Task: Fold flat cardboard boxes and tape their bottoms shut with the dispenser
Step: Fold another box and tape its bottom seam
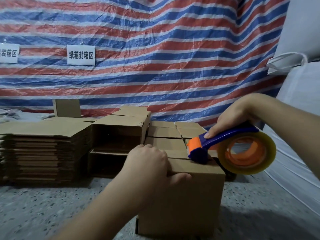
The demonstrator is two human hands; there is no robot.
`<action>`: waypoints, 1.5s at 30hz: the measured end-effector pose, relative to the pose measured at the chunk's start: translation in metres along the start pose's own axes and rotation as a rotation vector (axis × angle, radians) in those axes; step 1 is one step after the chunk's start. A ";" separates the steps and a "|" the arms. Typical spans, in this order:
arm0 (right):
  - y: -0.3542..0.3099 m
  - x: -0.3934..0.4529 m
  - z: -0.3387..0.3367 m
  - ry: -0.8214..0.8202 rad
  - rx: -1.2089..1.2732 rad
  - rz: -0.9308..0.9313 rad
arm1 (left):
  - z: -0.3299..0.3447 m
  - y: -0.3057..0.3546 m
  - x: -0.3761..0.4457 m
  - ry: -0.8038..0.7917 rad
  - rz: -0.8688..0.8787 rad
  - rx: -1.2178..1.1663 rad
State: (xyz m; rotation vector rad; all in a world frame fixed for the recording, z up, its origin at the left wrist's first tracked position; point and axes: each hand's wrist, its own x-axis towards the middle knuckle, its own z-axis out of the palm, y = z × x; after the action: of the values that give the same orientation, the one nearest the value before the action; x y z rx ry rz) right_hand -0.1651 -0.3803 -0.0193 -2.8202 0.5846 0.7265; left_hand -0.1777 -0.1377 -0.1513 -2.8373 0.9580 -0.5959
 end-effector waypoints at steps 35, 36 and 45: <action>0.056 0.007 0.004 -0.025 0.093 0.034 | 0.023 0.066 0.038 -0.009 0.169 -0.160; 0.059 0.008 0.004 -0.028 0.106 0.023 | 0.025 0.065 0.039 0.002 0.173 -0.160; 0.101 -0.007 0.000 -0.049 0.122 0.019 | 0.025 0.062 0.032 0.077 0.220 -0.205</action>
State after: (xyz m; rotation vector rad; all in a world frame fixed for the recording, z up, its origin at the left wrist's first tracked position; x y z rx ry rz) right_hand -0.2128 -0.4700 -0.0222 -2.6811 0.6265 0.7354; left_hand -0.1795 -0.2079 -0.1762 -2.8408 1.3975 -0.6180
